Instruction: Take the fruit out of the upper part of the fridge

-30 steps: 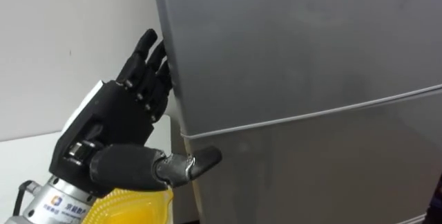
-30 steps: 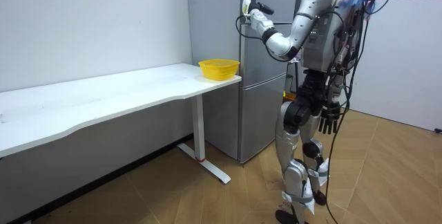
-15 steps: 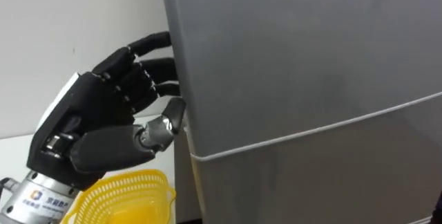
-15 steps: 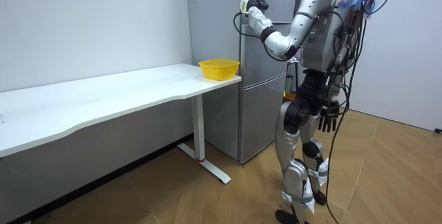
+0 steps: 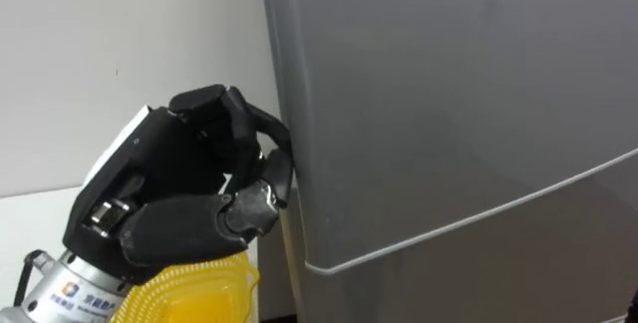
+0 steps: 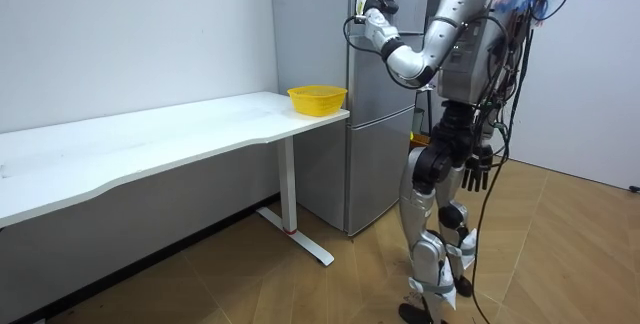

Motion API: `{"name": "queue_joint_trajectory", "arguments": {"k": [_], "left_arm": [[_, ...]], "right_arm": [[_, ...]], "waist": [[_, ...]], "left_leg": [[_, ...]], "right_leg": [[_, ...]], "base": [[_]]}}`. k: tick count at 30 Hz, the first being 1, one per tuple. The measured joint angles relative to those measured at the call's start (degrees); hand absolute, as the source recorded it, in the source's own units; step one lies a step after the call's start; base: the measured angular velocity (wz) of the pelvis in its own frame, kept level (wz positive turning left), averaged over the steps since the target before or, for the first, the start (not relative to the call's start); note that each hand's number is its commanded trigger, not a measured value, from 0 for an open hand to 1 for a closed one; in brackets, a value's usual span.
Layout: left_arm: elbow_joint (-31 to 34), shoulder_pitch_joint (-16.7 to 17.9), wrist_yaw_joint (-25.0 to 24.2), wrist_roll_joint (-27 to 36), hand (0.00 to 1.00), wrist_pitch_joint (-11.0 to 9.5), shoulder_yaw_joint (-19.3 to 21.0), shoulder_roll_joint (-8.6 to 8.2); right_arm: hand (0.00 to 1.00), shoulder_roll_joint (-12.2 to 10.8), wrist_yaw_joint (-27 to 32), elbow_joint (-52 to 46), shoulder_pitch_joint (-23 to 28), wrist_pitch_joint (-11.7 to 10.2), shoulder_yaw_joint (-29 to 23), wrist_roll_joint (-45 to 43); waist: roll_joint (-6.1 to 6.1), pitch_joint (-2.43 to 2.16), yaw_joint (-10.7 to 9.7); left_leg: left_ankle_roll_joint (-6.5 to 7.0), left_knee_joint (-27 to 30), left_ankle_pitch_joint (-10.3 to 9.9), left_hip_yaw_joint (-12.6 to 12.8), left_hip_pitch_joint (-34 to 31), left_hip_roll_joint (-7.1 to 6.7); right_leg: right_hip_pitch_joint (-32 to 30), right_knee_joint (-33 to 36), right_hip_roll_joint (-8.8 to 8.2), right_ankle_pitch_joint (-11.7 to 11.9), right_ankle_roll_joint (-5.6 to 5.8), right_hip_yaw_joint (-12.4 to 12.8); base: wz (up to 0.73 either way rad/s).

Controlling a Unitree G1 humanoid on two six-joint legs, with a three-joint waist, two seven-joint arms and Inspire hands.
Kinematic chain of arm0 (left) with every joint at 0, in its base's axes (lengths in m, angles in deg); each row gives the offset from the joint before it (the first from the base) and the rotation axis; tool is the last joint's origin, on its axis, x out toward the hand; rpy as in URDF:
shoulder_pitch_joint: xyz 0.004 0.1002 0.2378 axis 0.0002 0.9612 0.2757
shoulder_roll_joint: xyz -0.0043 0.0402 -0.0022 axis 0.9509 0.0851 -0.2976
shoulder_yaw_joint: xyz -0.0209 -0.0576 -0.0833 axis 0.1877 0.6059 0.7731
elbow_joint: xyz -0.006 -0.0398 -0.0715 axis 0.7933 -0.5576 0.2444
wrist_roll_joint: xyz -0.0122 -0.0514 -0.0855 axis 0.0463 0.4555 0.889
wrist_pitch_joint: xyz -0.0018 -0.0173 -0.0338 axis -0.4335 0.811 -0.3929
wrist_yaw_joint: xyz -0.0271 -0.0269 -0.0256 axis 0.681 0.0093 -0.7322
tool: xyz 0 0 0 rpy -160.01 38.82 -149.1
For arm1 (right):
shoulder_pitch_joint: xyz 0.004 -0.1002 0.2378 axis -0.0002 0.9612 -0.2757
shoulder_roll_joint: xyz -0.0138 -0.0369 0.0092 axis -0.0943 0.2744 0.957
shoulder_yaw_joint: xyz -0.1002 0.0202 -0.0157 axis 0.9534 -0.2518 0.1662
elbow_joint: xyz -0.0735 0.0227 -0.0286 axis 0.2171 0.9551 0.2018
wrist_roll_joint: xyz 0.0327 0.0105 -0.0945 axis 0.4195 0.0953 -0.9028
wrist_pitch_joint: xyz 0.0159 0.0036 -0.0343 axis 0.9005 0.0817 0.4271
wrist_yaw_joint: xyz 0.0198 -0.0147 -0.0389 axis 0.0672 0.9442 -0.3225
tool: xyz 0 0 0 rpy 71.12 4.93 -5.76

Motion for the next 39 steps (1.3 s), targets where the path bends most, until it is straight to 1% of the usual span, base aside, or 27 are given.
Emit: {"name": "queue_joint_trajectory", "arguments": {"k": [2,5,7,9,11,14,15,16,17,18,21,24,28,33,39], "left_arm": [[0.0,0.0,-0.8,0.7,1.00,0.1,-0.1,-0.18],[0.0,0.0,-2.3,1.8,0.80,0.2,-0.4,-0.26],[0.0,0.0,-3.4,3.3,0.70,0.3,-1.0,-0.35],[0.0,0.0,-4.1,4.5,0.69,0.3,-1.7,-0.42],[0.0,-0.1,-5.1,4.6,0.66,0.3,-2.2,-0.95],[0.0,-0.5,-6.2,5.6,0.58,0.2,-4.3,-1.13],[0.0,-0.6,-6.5,5.8,0.47,0.2,-5.3,-1.13],[0.0,-0.6,-6.9,6.8,0.32,0.2,-6.1,-1.14],[0.0,-0.7,-7.1,6.8,0.07,0.2,-6.4,-1.22],[0.0,-1.3,-7.4,7.1,0.00,0.2,-7.2,-1.28],[0.4,-2.1,-8.0,8.0,0.00,0.2,-9.1,-1.34],[1.1,-2.5,-8.3,8.0,0.00,0.2,-10.0,-1.33],[1.2,-3.2,-9.0,8.1,0.00,0.2,-11.7,-1.35],[1.3,-3.2,-10.0,9.1,0.00,0.2,-12.6,-1.37],[1.3,-3.2,-10.1,9.5,0.00,0.2,-12.9,-1.36]], "right_arm": [[0.00,0.0,0.0,-0.1,0.1,0.0,0.2,-0.2],[0.00,0.0,0.0,-0.1,0.2,0.1,0.3,-0.5],[0.00,-0.1,0.0,-0.2,0.0,0.1,0.6,-0.5],[0.00,-0.1,0.0,-0.2,-0.1,0.1,1.2,-0.5],[0.00,-0.1,0.0,-0.2,-0.2,0.1,1.4,-0.5],[0.00,0.0,0.0,-0.1,-0.4,0.1,2.5,-0.5],[0.00,0.0,0.0,-0.1,-0.5,0.1,2.7,-0.4],[0.00,0.0,0.2,-0.1,-0.5,0.0,3.3,-0.4],[0.00,0.0,0.4,-0.1,-0.5,0.0,3.6,-0.5],[0.00,0.0,0.4,-0.2,-0.5,0.0,3.6,-0.5],[0.00,0.0,0.4,-0.2,-0.5,-0.1,3.6,-0.5],[0.00,0.0,0.5,-0.3,-0.7,-0.2,3.6,-0.4],[0.00,0.0,0.7,-0.3,-0.7,-0.5,3.6,-0.4],[0.00,0.0,1.4,-0.2,-0.5,-1.1,3.6,-0.4],[0.00,0.0,1.8,-0.1,-0.9,-1.9,3.6,-0.2]], "waist": [[-0.02,-0.10,0.0],[-0.18,-0.11,0.0],[-0.22,-0.08,0.0],[-0.29,-0.03,0.0],[-0.30,-0.02,-0.1],[-0.36,0.04,-0.2],[-0.36,0.04,-0.2],[-0.37,0.05,-0.2],[-0.37,0.05,-0.2],[-0.36,0.06,-0.2],[-0.27,0.06,-0.6],[-0.11,0.08,-1.3],[0.10,0.00,-1.6],[0.07,0.02,-1.8],[-0.09,0.11,-2.7]], "left_leg": [[0.00,0.0,0.0,0.1,0.1,0.00],[0.00,0.0,0.0,0.1,0.2,0.00],[0.00,-0.1,0.0,0.1,0.1,0.00],[0.00,-0.1,0.0,0.1,0.1,0.00],[0.00,-0.1,0.0,0.1,0.2,-0.01],[0.00,-0.1,0.0,0.1,0.1,-0.01],[0.00,-0.1,0.0,0.1,0.2,-0.01],[0.00,-0.1,0.0,0.2,0.2,-0.01],[0.00,-0.1,0.0,0.2,0.2,-0.01],[0.00,0.0,0.0,0.2,0.1,-0.01],[0.00,0.0,0.0,0.4,0.2,-0.01],[0.00,0.0,0.0,0.8,0.1,0.02],[0.00,0.0,0.0,1.5,0.2,0.04],[0.00,-0.1,0.0,1.6,0.3,0.04],[0.00,-0.1,0.0,1.6,0.2,0.04]], "right_leg": [[0.0,0.0,0.00,0.0,0.01,0.1],[0.2,0.1,0.02,0.0,0.01,0.2],[0.4,0.1,0.02,0.1,0.04,0.3],[0.5,0.0,0.02,0.1,0.03,0.4],[0.7,0.0,0.02,0.1,0.03,0.3],[0.8,0.0,0.00,0.1,0.04,0.2],[0.8,0.0,0.01,0.1,0.04,0.3],[0.7,0.0,0.01,0.1,0.04,0.4],[0.7,0.0,0.01,0.1,0.04,0.4],[0.7,-0.1,0.01,0.1,0.05,0.4],[0.4,-0.1,0.00,0.1,0.06,0.4],[0.1,-0.1,0.00,0.1,0.07,0.6],[-0.3,0.0,0.02,0.1,0.09,1.2],[-0.4,0.0,0.03,0.1,0.09,1.3],[-0.2,0.0,0.02,0.1,0.09,1.3]], "base": [[0.00],[0.00],[0.00],[0.00],[0.00],[0.01],[0.00],[0.00],[0.00],[0.00],[0.00],[-0.03],[-0.07],[-0.01],[0.00]]}}
